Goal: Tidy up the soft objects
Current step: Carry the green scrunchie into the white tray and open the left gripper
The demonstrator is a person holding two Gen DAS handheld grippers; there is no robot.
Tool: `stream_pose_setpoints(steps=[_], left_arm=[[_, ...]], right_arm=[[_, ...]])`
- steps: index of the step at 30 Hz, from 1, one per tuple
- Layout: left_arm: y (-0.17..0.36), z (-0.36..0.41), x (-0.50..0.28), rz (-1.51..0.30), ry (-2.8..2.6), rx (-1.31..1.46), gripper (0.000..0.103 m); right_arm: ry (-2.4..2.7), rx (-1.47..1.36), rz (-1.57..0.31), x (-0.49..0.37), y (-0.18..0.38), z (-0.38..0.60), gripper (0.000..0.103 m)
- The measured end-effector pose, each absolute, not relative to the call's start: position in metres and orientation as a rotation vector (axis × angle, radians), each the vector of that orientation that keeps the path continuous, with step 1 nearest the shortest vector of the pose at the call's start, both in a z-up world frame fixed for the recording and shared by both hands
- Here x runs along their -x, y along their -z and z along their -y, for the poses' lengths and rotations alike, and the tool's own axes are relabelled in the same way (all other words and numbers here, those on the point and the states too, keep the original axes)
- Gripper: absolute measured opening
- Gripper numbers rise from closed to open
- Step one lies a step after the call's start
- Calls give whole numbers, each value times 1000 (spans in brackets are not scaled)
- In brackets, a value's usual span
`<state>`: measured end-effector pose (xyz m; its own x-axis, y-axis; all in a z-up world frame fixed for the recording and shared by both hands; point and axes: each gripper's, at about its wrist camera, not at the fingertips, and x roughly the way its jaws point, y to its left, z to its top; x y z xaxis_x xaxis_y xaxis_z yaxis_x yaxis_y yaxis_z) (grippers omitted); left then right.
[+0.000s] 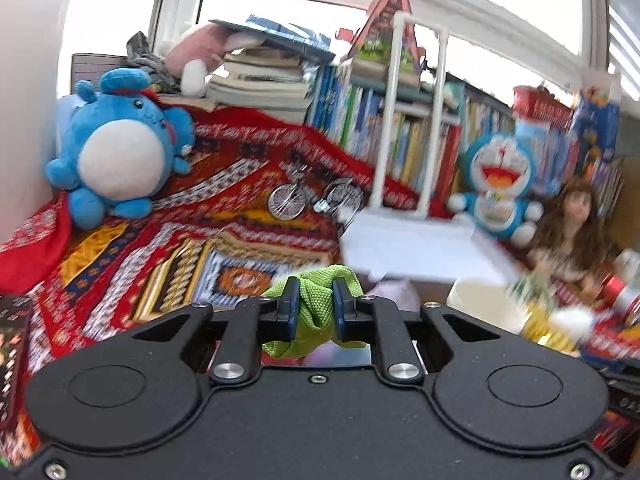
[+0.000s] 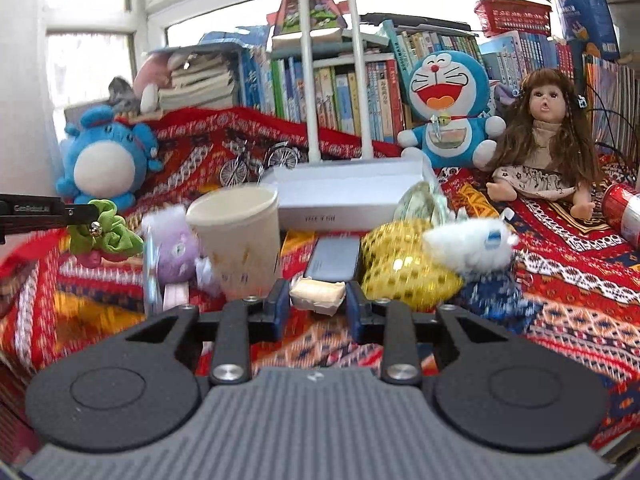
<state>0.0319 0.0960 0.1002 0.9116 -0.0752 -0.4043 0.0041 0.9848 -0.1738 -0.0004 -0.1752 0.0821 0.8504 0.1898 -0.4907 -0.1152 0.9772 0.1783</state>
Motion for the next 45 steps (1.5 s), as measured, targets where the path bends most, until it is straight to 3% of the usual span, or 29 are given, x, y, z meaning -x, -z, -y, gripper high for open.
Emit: stream_pose_setpoints(steps=[9,15,22,27,40,44,45], left_arm=[[-152,-88,-99,-427,209,232,16],[-154,-55,-173,-560,284,228,16],[-136,-17,-251,-674,296,203,16],[-115,6,-287,-657,367,172,16],[-63,30,-323,-813,331,143,17],[-63,31,-321,-816,348,136,23],[-64,31,-320,-811,348,139,28]], right_arm=[[-176,-236,-535,-69,-114,207,35],[-197,-251,-582,-130,-118,213,35],[-185,-240,-730,-207,-99,218,35],[-193,-253,-807,-236,-81,218,35],[-190,-221,-922,-261,-44,210,36],[-193,-213,-939,-264,-39,206,37],[-195,-214,-940,-264,-38,206,39]])
